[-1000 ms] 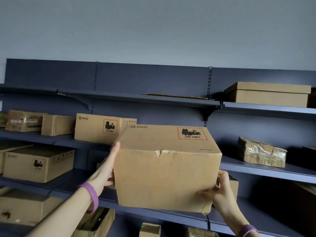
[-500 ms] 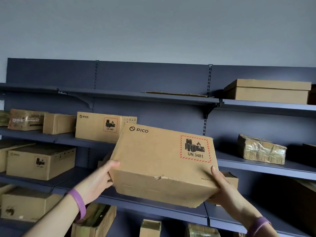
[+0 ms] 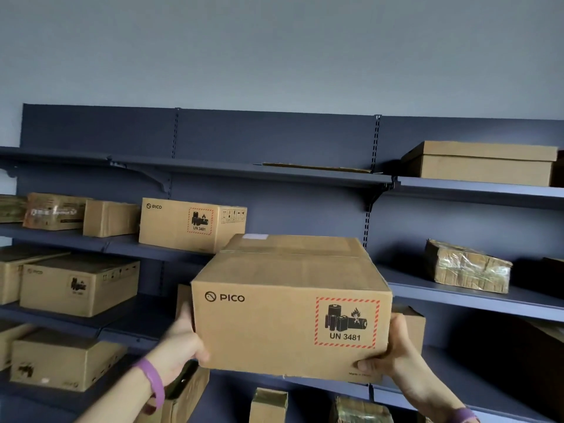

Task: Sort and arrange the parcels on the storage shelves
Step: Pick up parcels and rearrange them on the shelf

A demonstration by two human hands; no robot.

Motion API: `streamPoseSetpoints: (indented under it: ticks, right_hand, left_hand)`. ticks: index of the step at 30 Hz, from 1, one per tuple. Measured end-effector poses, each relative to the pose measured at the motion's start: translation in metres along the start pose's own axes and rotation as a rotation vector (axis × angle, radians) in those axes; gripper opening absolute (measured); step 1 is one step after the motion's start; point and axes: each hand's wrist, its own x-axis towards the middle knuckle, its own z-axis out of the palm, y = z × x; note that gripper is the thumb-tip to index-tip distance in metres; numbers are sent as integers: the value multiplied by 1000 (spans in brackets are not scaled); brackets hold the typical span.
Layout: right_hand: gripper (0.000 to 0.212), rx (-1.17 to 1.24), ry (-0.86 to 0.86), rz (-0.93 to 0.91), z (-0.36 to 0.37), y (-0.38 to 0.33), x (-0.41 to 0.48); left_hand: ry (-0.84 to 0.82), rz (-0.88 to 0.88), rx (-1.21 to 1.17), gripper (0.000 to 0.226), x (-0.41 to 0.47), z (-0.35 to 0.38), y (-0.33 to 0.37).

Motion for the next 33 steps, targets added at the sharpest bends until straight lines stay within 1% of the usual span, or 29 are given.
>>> streamPoseSetpoints:
  ticks: [3,5,7,9,11,13,15,18,22,25,27,28,29,31,32,33]
  right_hand:
    - [84,18,4,-9,2,3,-4]
    - [87,52,-4,-38,5,-1,-7]
    - [87,59,-9,-93,10,-9,-10]
    - [92,45,20,-135,20,-18,-13]
    - [92,-43,101,-178,34,-25,-13]
    - [94,-185,183,-219,48,-32,-16]
    - [95,-287,238,-253,64,-38,-20]
    - [97,-359,281,-287,87,-39,-28]
    - [99,-413,315,-333,98,-36,-34]
    - [101,-361,294,-313,91,-38,-30]
    - [104,-174,278,-304,84,-39,-24]
    - [97,-59,283,-322,78,-39,-20]
    - [86,37,300,-336,71,-39,-16]
    - [60,141,353,-325,56,-38,-7]
    - [50,179,370,-307,47,-35,-3]
    - [45,227,374,-283,38,-31,2]
  left_hand:
    - [27,-11,-42,109,6,-1,-7]
    - [-22,8,-123,111,11,-7,-9]
    - [-80,30,-204,102,15,-13,-11]
    - [-112,35,-243,90,21,-16,-14]
    - [-104,46,-232,80,27,-14,-15]
    - [-66,67,-234,75,35,-11,-13]
    - [-16,77,-304,70,42,-9,-8]
    - [13,68,-428,64,50,-8,3]
    - [-5,59,-469,64,60,-9,4]
    - [-49,90,-509,65,59,-11,5]
    - [-130,145,-554,64,54,-13,5]
    - [-195,184,-584,62,53,-15,3]
    - [-270,218,-624,60,52,-18,0]
    - [-394,243,-740,52,48,-26,-3]
    - [-438,229,-800,48,46,-27,-4]
    - [-444,218,-823,44,45,-26,-4]
